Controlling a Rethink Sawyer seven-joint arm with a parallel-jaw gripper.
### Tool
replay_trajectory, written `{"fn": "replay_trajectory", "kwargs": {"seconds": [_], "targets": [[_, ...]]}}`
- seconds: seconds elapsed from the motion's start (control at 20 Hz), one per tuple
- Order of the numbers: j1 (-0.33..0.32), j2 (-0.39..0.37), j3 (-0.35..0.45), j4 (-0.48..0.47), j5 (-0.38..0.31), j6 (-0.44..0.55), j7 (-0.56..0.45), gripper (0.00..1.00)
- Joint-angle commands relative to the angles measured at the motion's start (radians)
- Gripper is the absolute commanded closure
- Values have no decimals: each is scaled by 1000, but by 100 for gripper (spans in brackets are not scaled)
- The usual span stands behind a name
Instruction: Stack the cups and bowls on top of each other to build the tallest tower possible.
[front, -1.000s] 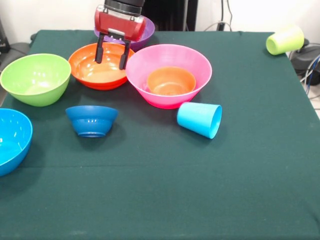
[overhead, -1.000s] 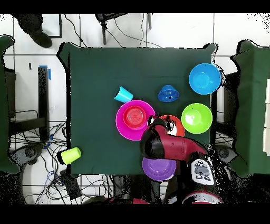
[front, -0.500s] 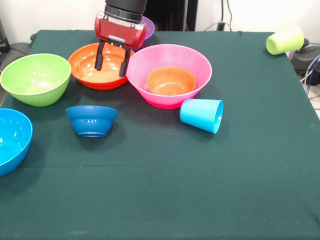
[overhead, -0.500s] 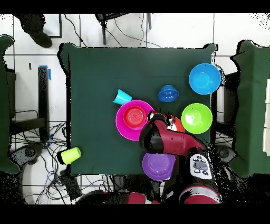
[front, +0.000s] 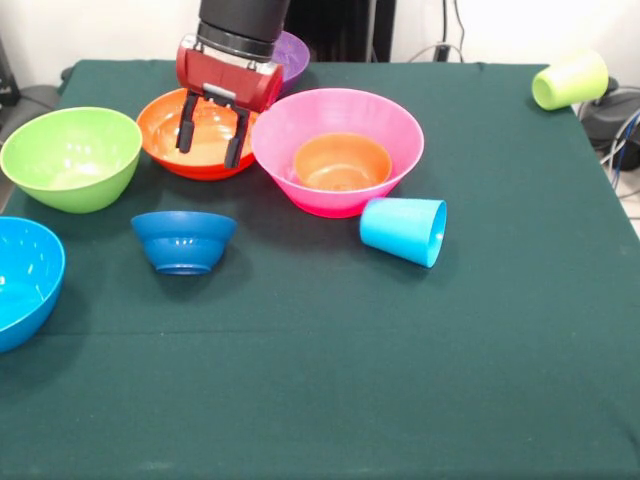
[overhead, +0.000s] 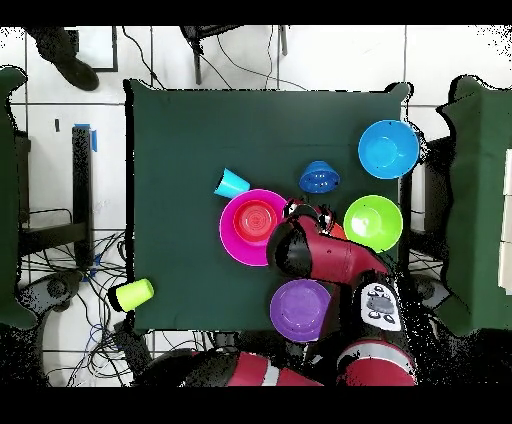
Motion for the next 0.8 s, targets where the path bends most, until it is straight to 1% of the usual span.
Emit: {"fn": "replay_trajectory", "kwargs": {"seconds": [0.05, 0.2, 0.35, 0.5, 0.7, 0.8], "targets": [[49, 92, 31, -88, 82, 111, 138, 0], [70, 98, 12, -93, 112, 123, 142, 0], [102, 108, -6, -83, 149, 110, 161, 0], [128, 103, -22, -77, 178, 119, 161, 0], [163, 118, -53, -68, 214, 105, 167, 0], [155, 120, -43, -53, 213, 85, 164, 0]]}}
